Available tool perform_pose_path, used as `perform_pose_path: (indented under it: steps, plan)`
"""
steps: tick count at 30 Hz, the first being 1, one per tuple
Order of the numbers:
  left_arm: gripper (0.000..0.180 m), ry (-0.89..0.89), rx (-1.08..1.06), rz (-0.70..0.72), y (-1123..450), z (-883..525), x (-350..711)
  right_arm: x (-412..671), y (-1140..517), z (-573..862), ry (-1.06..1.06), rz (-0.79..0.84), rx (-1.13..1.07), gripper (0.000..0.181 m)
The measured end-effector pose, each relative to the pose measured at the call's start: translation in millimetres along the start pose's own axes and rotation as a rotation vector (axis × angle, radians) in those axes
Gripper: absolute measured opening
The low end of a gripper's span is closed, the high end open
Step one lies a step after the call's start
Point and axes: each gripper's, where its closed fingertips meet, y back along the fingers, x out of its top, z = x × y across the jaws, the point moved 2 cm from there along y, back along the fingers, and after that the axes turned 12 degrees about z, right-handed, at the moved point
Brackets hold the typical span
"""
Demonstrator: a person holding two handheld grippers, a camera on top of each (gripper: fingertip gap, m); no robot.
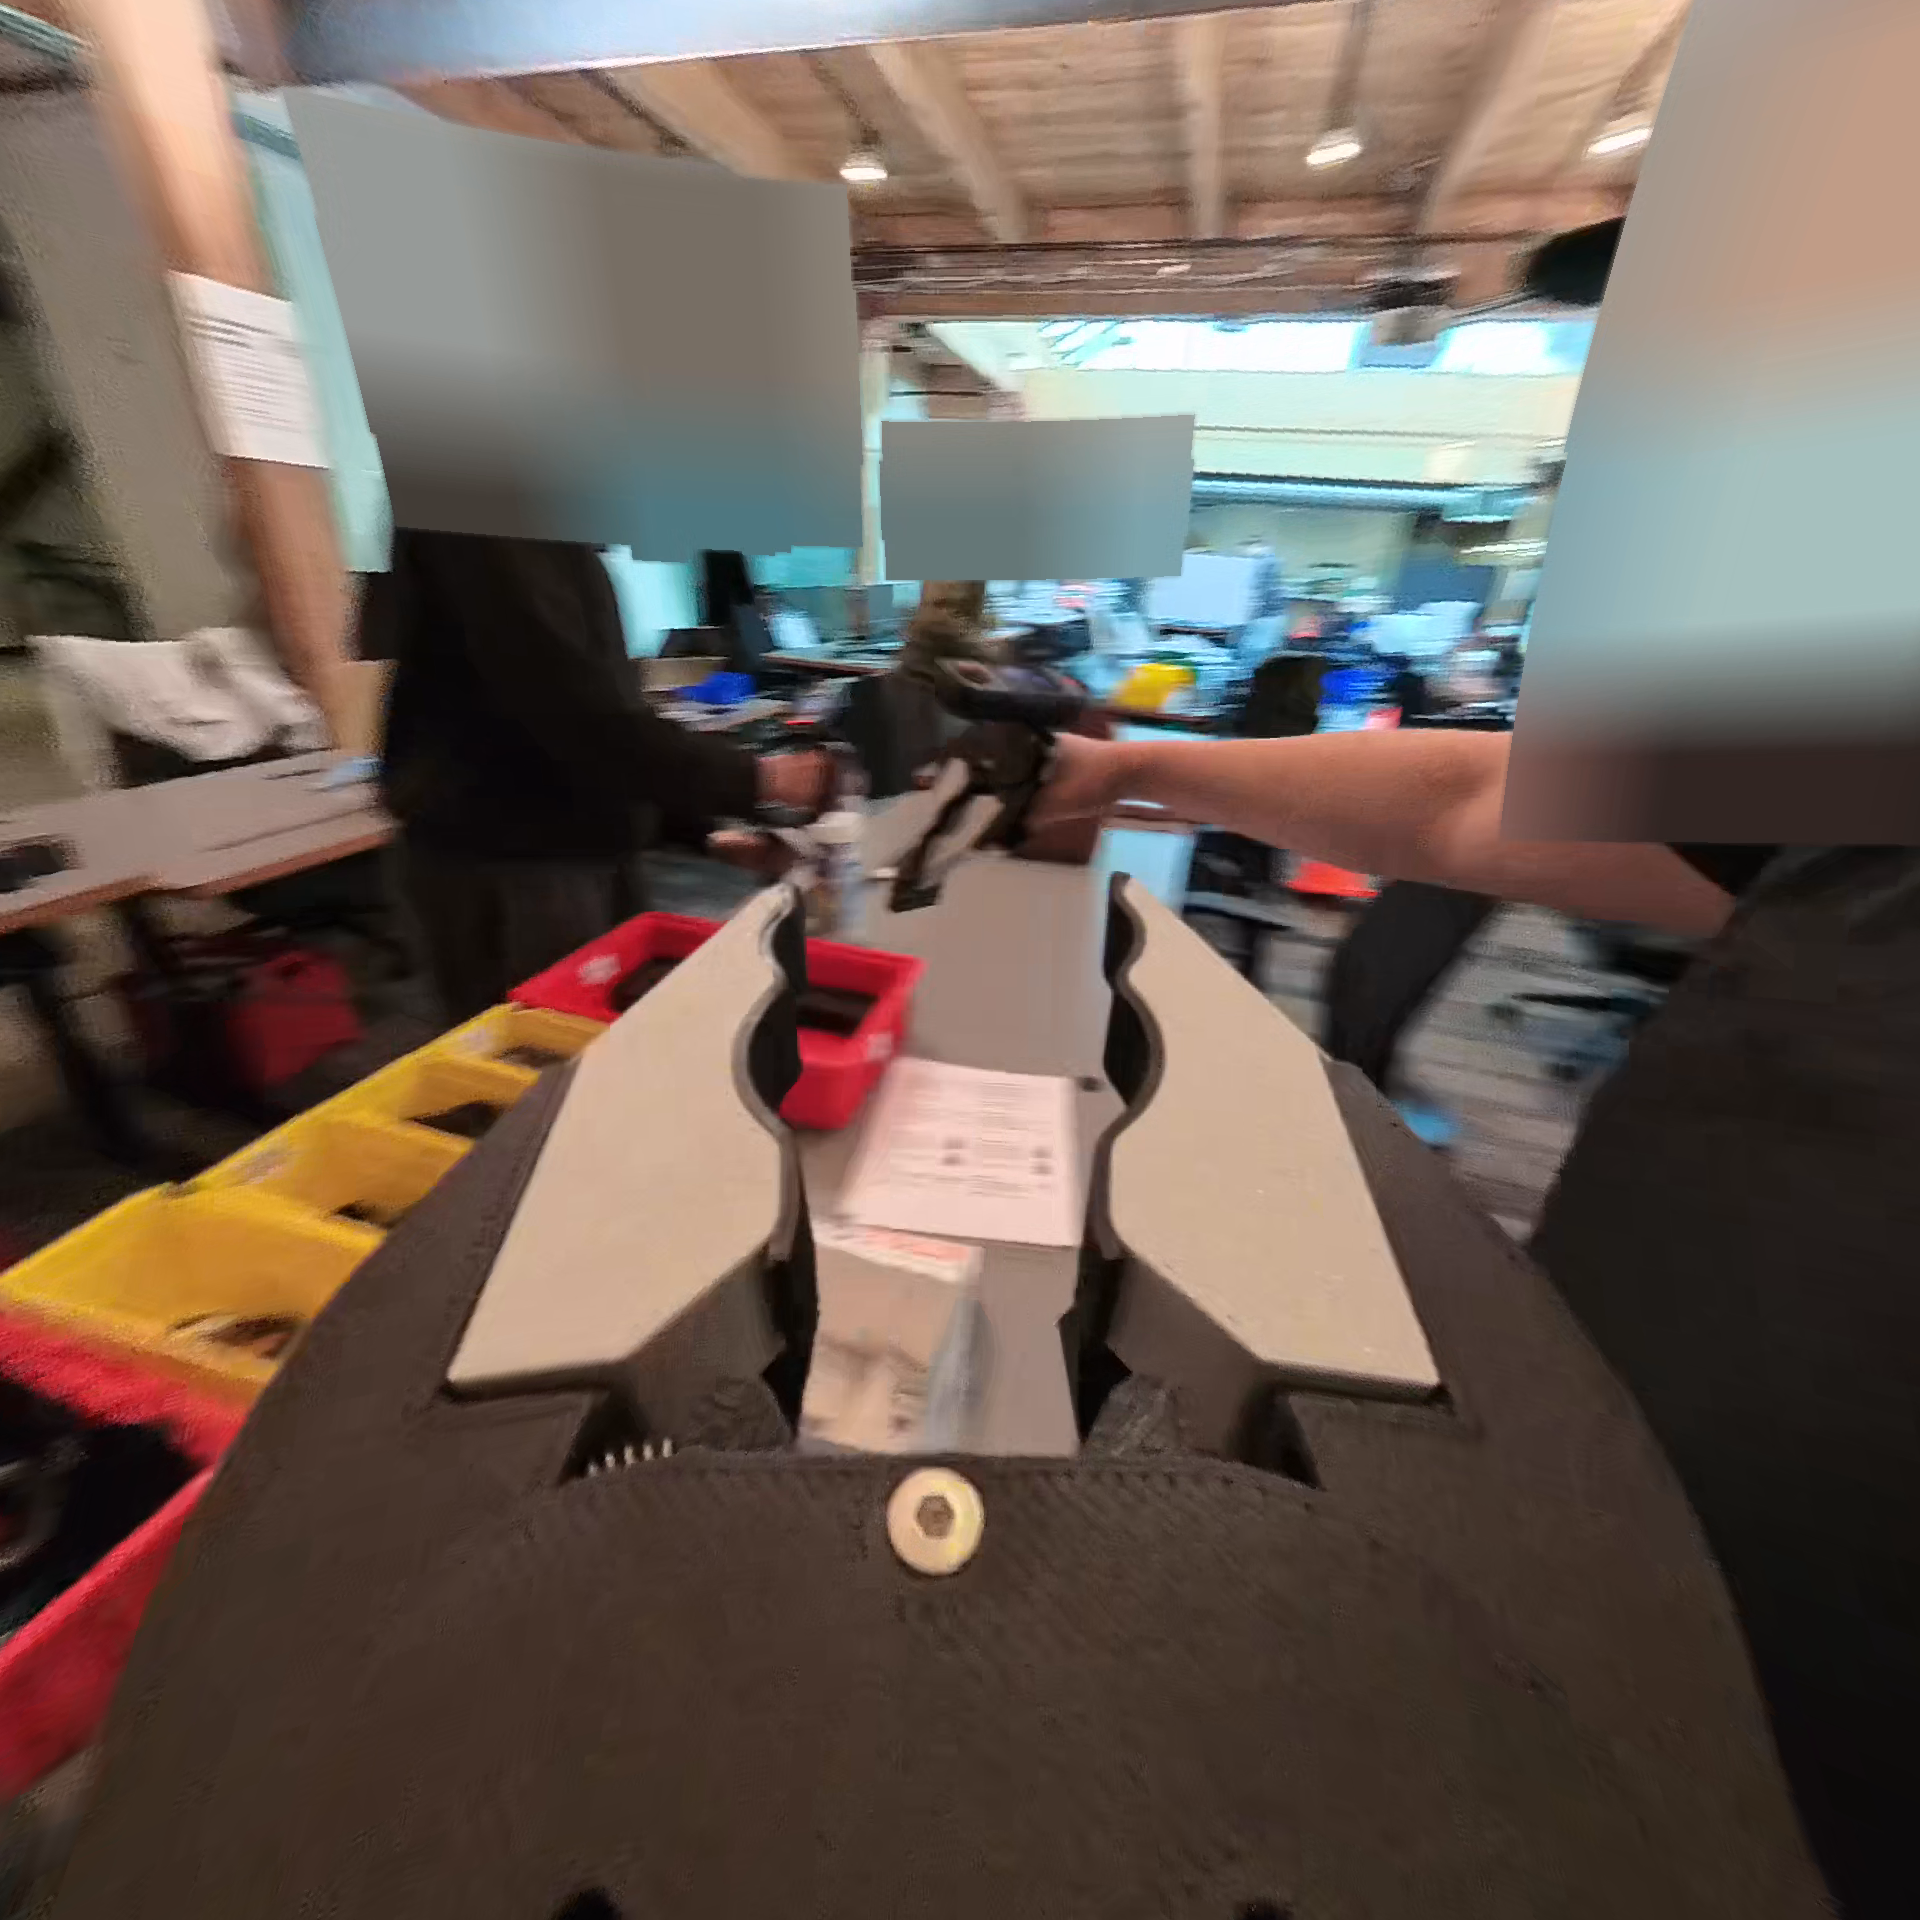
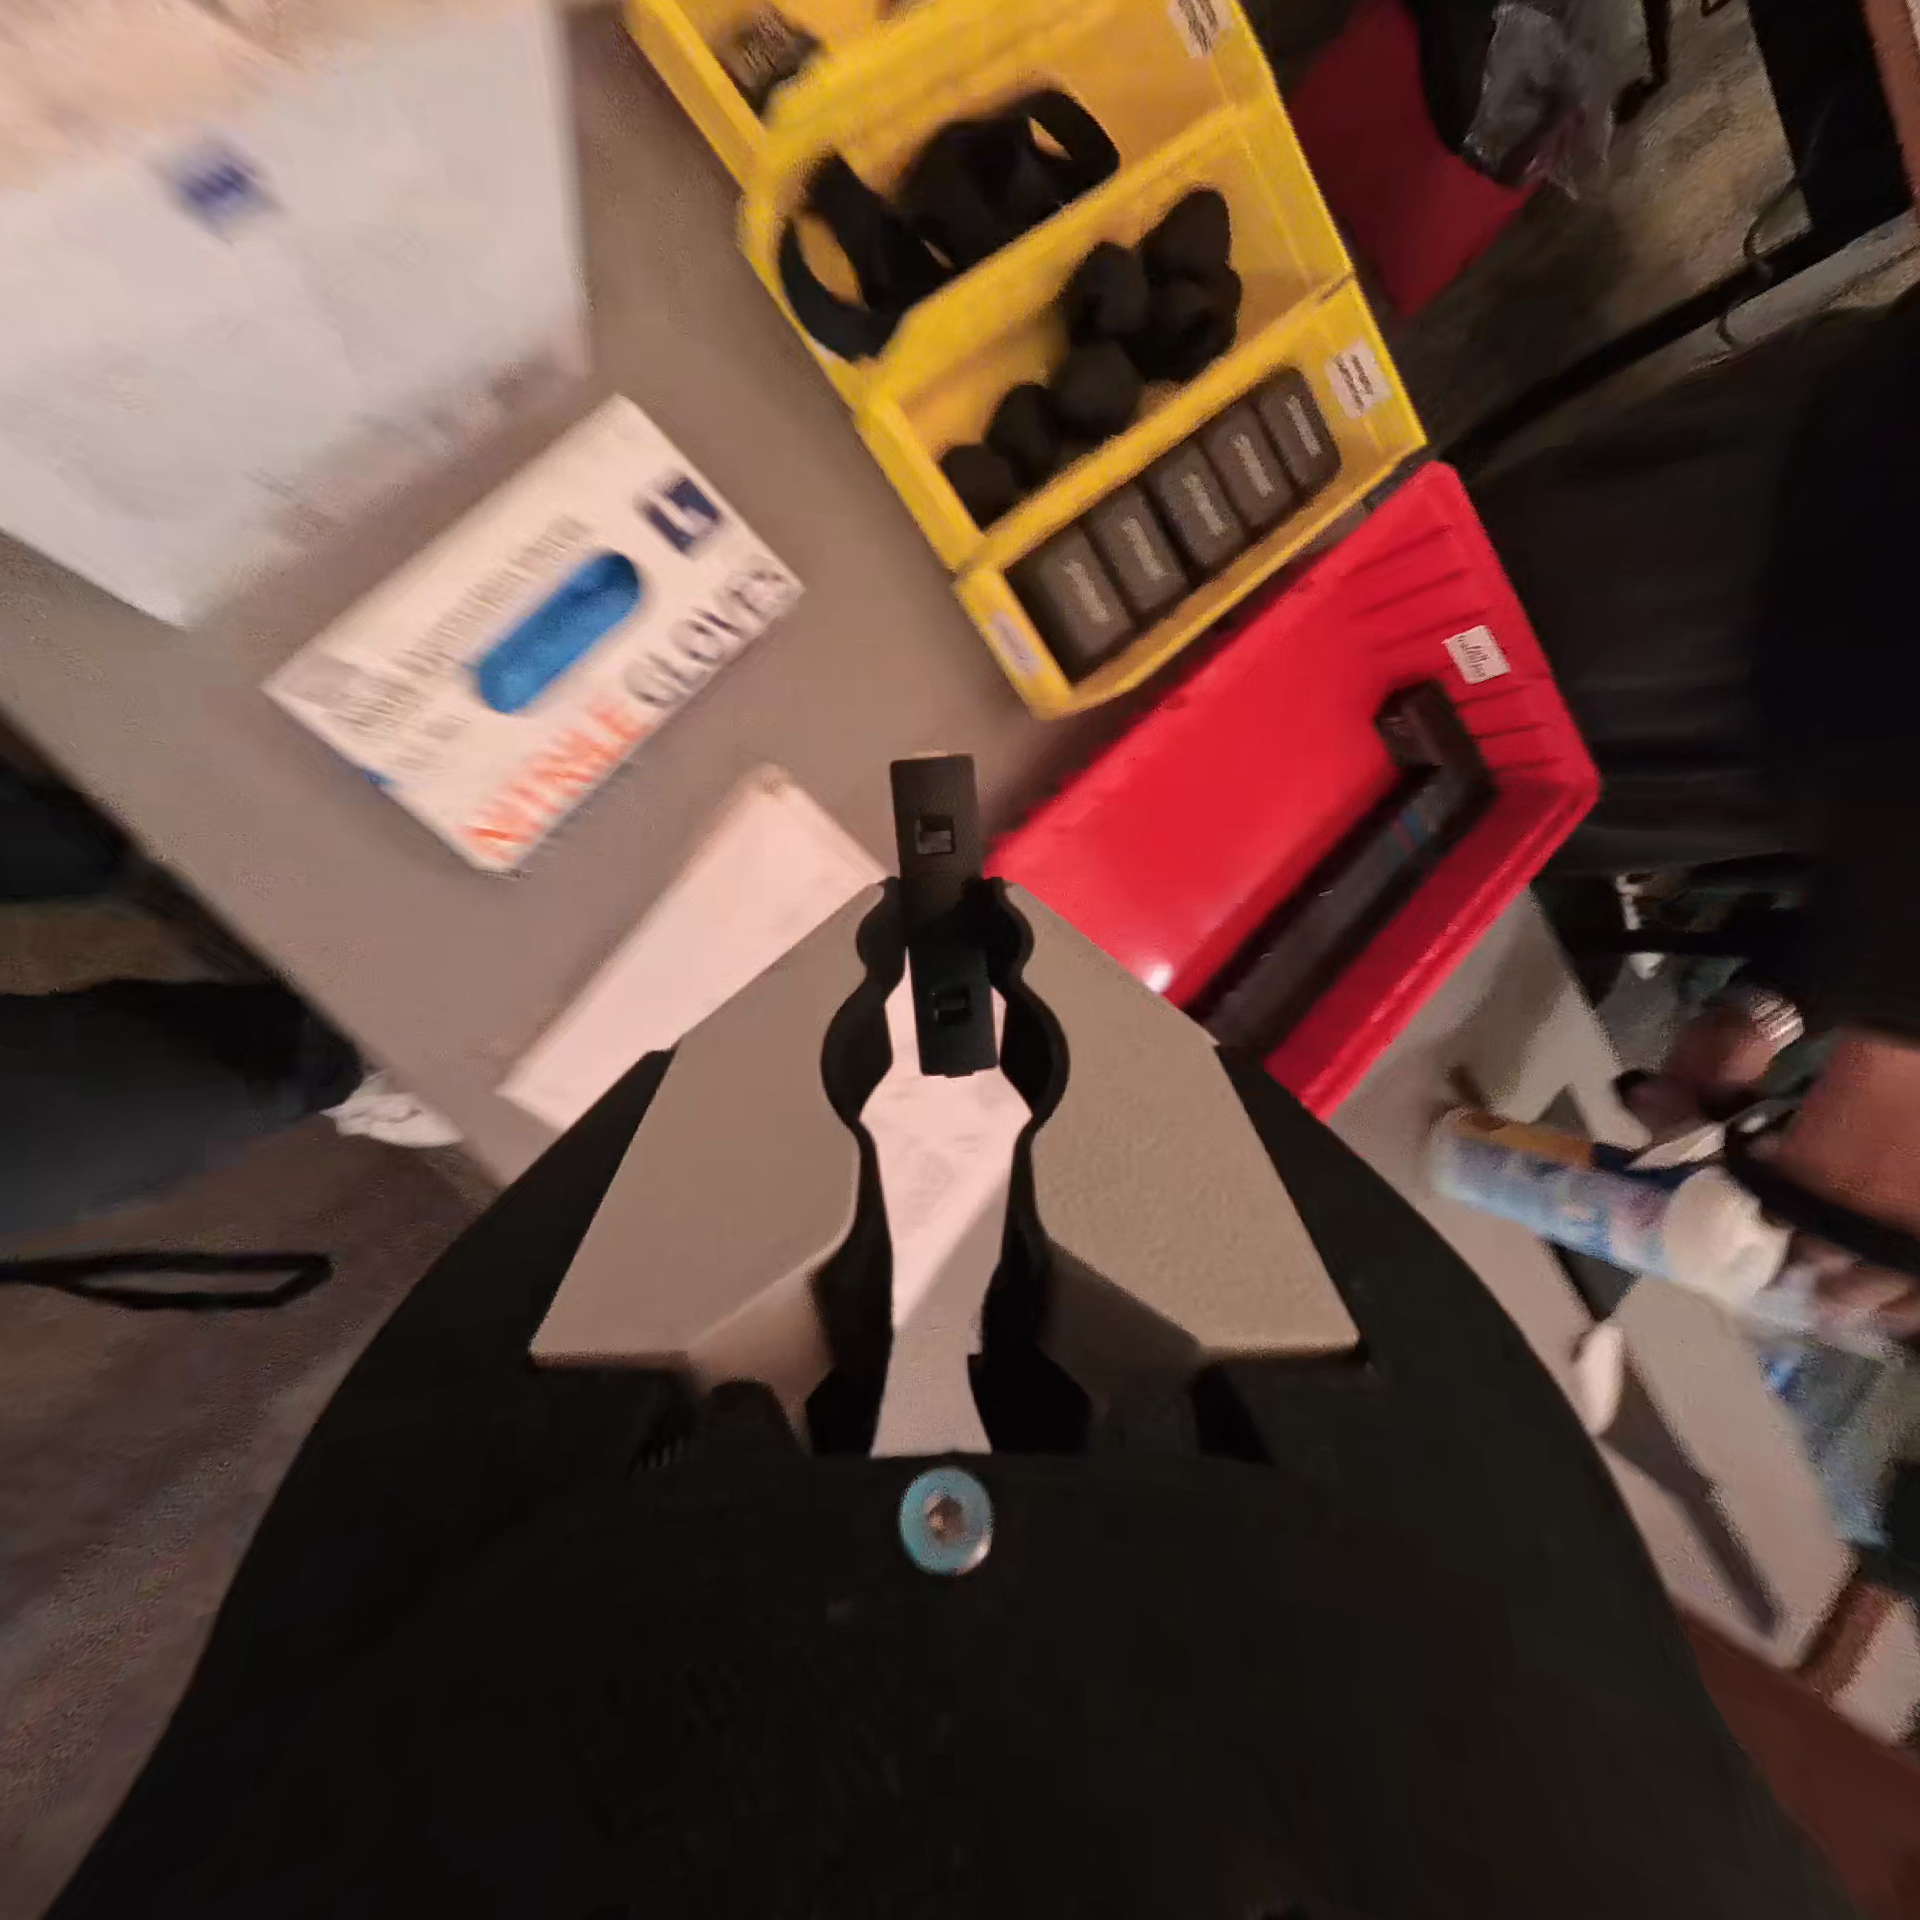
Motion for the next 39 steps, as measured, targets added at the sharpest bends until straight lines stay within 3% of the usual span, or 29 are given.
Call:
perform_pose_path:
  steps: [4,12,15,24,39]
  plan:
    - [0.062,-0.145,0.387,-0.060,-15,-50,-23,-63,-106,113,0.186,-0.118,0.113,0.014]
    - [0.057,-0.065,1.033,-0.024,-58,-52,-69,-175,-306,270,0.276,-0.199,0.303,0.014]
    - [0.057,-0.020,1.089,-0.052,-92,-53,-73,-199,-351,296,0.368,-0.224,0.319,0.014]
    - [0.049,0.000,1.115,-0.002,-178,-43,-88,-214,-421,320,0.365,-0.134,0.381,0.015]
    - [0.045,0.052,1.063,-0.018,-228,-20,-91,-230,-416,347,0.404,-0.126,0.220,0.017]
